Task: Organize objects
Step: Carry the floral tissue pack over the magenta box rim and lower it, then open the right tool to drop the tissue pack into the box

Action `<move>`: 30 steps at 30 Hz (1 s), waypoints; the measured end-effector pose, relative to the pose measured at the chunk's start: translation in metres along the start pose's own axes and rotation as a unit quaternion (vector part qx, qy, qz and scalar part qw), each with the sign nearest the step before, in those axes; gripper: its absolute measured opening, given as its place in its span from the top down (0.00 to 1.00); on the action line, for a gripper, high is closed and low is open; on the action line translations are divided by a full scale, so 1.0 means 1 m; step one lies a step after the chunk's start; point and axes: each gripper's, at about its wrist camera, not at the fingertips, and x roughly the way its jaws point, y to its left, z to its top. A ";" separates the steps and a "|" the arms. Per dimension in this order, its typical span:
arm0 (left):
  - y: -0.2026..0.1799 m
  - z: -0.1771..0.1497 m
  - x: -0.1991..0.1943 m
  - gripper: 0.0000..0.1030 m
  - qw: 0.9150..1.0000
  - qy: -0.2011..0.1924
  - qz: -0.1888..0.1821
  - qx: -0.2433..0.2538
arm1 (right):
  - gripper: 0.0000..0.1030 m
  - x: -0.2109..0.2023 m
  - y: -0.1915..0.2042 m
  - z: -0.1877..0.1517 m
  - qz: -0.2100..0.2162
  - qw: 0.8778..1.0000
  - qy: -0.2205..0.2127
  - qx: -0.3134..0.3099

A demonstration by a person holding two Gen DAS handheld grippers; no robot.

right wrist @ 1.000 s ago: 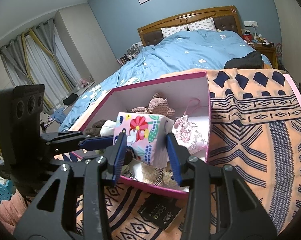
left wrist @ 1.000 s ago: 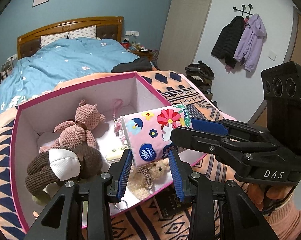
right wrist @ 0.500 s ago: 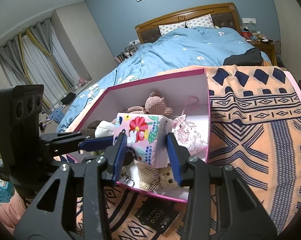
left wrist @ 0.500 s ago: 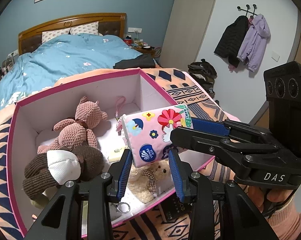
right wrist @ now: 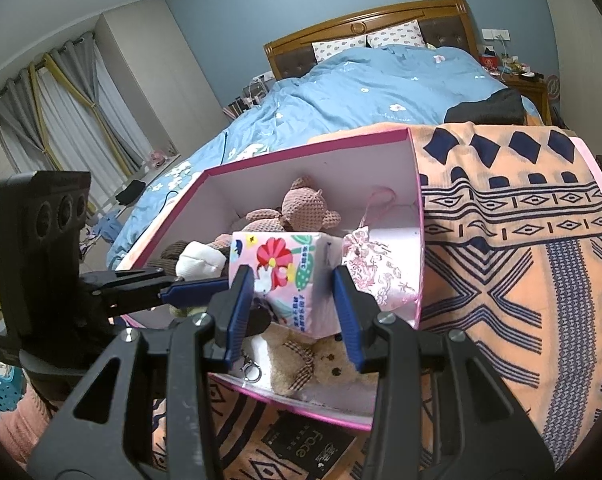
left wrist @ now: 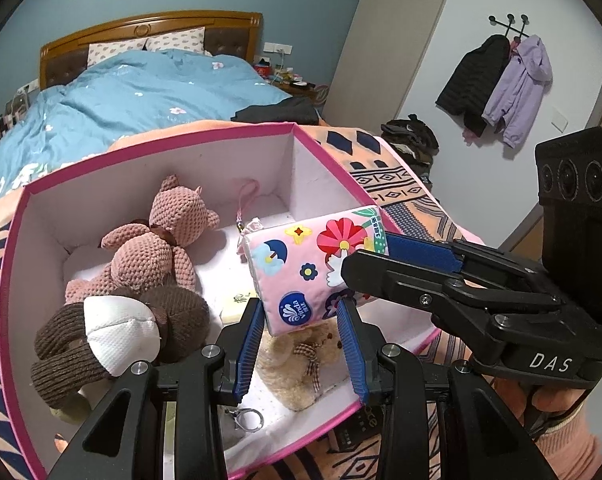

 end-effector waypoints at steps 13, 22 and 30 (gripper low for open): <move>0.009 0.003 0.012 0.64 1.000 0.012 -0.002 -0.012 | 0.57 0.013 -0.007 0.002 -0.009 1.000 0.013 0.012; 0.014 0.006 0.018 0.64 1.000 0.021 -0.002 -0.020 | 0.57 0.021 -0.007 0.006 -0.018 1.000 0.018 0.012; 0.025 0.011 0.032 0.64 0.998 0.041 -0.011 -0.041 | 0.57 0.030 -0.008 0.013 -0.033 0.999 0.025 0.014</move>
